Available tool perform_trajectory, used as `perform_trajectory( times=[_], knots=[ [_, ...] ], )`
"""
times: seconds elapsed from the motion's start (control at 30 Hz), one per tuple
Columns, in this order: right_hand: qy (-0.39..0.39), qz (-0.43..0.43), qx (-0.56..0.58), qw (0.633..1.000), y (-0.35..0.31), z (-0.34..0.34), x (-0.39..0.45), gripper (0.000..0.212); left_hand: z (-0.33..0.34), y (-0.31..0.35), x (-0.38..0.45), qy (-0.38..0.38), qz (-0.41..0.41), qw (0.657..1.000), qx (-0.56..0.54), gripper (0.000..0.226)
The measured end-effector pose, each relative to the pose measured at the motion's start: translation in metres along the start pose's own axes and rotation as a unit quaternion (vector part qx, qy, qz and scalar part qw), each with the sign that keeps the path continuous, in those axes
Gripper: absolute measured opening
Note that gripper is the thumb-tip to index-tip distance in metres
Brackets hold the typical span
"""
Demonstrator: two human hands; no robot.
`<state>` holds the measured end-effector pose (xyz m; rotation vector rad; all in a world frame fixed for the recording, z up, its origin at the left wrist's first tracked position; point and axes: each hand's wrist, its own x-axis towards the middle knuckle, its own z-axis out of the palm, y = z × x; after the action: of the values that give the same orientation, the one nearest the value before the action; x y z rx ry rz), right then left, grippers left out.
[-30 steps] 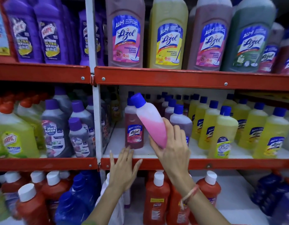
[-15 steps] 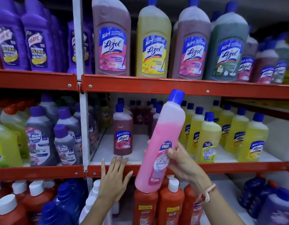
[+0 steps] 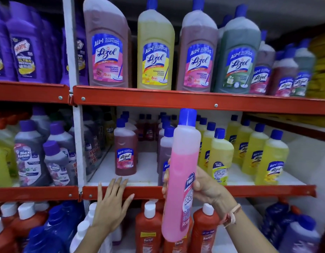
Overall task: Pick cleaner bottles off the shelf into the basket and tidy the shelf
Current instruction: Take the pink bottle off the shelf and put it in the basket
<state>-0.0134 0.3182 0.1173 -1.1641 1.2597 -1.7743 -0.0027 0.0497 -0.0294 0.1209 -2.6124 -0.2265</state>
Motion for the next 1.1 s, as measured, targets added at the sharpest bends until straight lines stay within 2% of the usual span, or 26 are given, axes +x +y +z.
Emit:
perform_trajectory(
  times=[0.07,0.13,0.2,0.27,0.3,0.4,0.47,0.6,0.77,0.87,1.1],
  knots=[
    [0.014,0.003,-0.02,1.0,-0.002,-0.005,-0.005,0.062,-0.015,0.018,0.003,0.015,-0.061,0.996,-0.056,0.091],
    [0.045,-0.002,-0.039,0.998,-0.003,-0.008,-0.009,0.066,-0.043,0.049,0.008,0.063,-0.088,0.978,-0.178,0.089],
    [0.081,-0.021,-0.059,0.995,-0.002,-0.009,-0.013,0.064,-0.093,0.089,0.015,0.096,-0.072,0.922,-0.369,0.082],
    [0.12,-0.036,-0.08,0.989,-0.002,-0.006,-0.017,0.064,-0.138,0.121,0.025,0.069,-0.012,0.85,-0.522,0.076],
    [0.138,-0.042,-0.096,0.985,-0.002,-0.004,-0.019,0.065,-0.157,0.134,0.03,0.042,0.023,0.834,-0.55,0.074],
    [0.184,-0.053,-0.146,0.971,-0.003,0.0,-0.025,0.059,-0.187,0.163,0.019,0.012,0.115,0.832,-0.542,0.049],
    [0.196,-0.057,-0.168,0.964,-0.001,0.001,-0.031,0.051,-0.19,0.174,0.008,0.02,0.119,0.83,-0.545,0.041],
    [0.212,-0.039,-0.183,0.959,0.009,-0.001,-0.045,0.054,-0.179,0.177,0.001,0.009,0.078,0.829,-0.553,0.042],
    [0.219,0.007,-0.209,0.953,0.041,-0.01,-0.061,0.072,-0.147,0.17,-0.013,-0.021,0.022,0.832,-0.555,0.045],
    [0.223,0.045,-0.197,0.954,0.065,-0.012,-0.075,0.082,-0.12,0.166,-0.026,-0.056,-0.023,0.817,-0.573,0.043],
    [0.239,0.151,-0.187,0.941,0.143,-0.02,-0.113,0.076,-0.047,0.153,-0.065,-0.145,-0.102,0.802,-0.571,0.053]
  ],
)
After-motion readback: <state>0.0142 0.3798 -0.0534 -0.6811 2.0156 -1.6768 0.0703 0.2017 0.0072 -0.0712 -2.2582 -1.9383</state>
